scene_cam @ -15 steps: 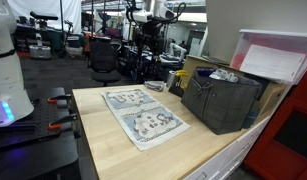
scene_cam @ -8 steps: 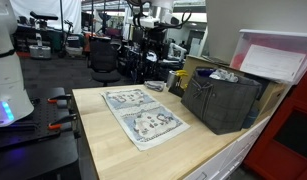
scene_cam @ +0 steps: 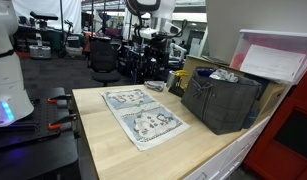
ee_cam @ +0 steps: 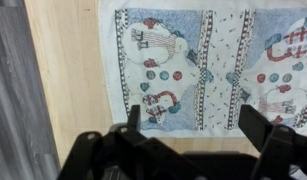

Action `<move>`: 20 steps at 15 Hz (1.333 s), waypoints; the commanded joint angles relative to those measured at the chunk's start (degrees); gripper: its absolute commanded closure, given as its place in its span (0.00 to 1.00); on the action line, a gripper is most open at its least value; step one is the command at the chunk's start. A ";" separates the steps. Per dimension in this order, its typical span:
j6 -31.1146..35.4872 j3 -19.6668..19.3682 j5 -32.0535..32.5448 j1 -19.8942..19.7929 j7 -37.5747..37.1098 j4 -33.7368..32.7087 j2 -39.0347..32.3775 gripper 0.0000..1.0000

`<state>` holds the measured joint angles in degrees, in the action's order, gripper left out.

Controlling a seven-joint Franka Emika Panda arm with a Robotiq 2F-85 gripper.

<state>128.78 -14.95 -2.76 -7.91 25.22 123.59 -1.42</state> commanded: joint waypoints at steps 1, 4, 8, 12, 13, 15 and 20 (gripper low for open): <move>3.96 2.19 -6.87 -1.76 0.60 0.24 -5.48 0.00; 5.46 3.82 -10.04 -3.59 1.82 -1.14 -11.30 0.00; 6.66 5.13 -8.62 -6.35 1.34 -3.49 -17.07 0.00; 7.33 5.40 -5.66 -8.09 0.57 -6.00 -20.94 0.00; 7.57 5.59 -5.33 -8.40 0.39 -6.19 -21.06 0.00; 4.78 7.02 -7.94 -9.61 0.59 -5.77 -19.00 0.00; 7.17 6.88 -5.98 -9.31 -0.13 -5.40 -20.82 0.00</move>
<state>135.97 -9.22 -9.42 -16.10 25.58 118.21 -22.34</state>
